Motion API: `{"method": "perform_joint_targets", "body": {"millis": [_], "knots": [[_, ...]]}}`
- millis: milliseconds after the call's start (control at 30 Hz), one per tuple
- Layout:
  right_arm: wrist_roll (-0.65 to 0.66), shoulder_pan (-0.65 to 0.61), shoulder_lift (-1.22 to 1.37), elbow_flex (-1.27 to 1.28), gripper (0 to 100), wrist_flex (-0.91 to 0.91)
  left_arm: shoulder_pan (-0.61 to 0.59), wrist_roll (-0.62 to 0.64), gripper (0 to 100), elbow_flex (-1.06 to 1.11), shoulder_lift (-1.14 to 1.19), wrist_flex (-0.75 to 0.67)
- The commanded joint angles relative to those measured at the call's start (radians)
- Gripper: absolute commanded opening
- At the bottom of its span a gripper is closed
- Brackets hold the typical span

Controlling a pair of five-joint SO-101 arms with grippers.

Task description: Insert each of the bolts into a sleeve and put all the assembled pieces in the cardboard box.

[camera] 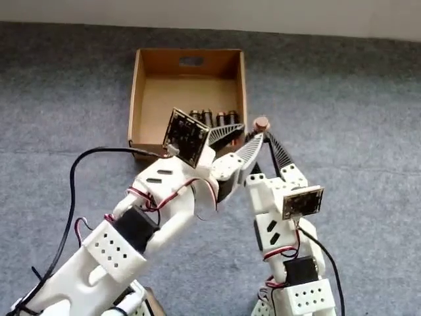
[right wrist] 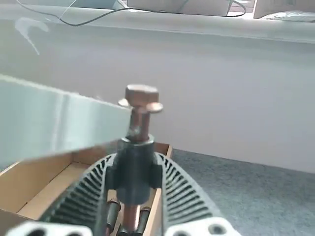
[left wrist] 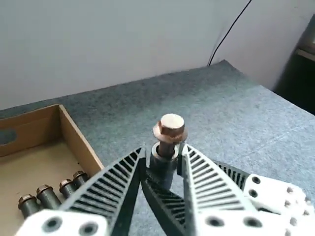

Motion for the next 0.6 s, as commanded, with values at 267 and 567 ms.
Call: {"method": "perform_joint_targets", "body": {"millis": [267, 567], "knots": [[0.006, 0.01, 0.002, -0.01, 0.6, -0.007, -0.012, 0.011, 15, -0.007, -0.045, 0.064], [-0.002, 0.008, 0.056, -0.315, 0.6, 0.211, -0.242, 0.006, 1, -0.005, -0.278, 0.324]]}}
